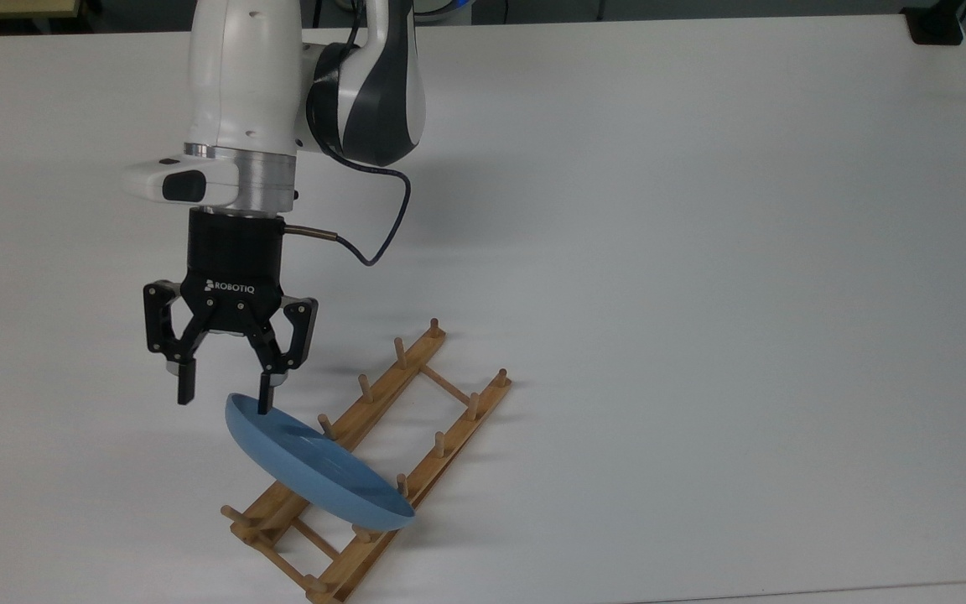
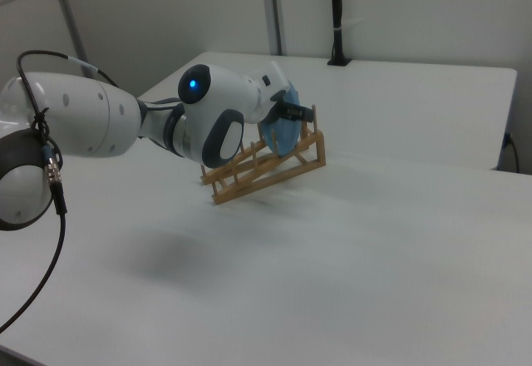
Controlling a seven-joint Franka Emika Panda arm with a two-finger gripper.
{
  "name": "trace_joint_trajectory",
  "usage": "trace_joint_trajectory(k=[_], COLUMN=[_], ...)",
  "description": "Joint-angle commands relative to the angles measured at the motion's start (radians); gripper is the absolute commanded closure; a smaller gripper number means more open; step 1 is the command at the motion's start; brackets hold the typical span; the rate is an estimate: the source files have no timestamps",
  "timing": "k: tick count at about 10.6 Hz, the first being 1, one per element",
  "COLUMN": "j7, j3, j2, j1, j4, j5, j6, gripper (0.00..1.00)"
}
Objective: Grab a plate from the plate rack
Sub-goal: 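Move the open gripper down toward the rim of the blue plate, then close the gripper on the blue plate's rim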
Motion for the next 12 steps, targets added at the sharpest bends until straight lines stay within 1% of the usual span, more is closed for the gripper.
trace_joint_trajectory(k=[1, 2, 4, 5, 11, 12], j7=[0.017, 0.016, 0.016, 0.016, 0.02, 0.054], j3=[-0.009, -0.009, -0.009, -0.009, -0.002, 0.001], j2=[0.048, 0.064, 0.071, 0.071, 0.036, 0.015], j1=[0.01, 0.012, 0.012, 0.013, 0.009, 0.009], j4=[0.048, 0.05, 0.05, 0.05, 0.039, 0.019], j5=[0.008, 0.008, 0.008, 0.006, 0.018, 0.044], j6=[0.053, 0.088, 0.104, 0.104, 0.107, 0.107], gripper=[0.5, 0.57, 0.88, 1.0, 1.0, 1.0])
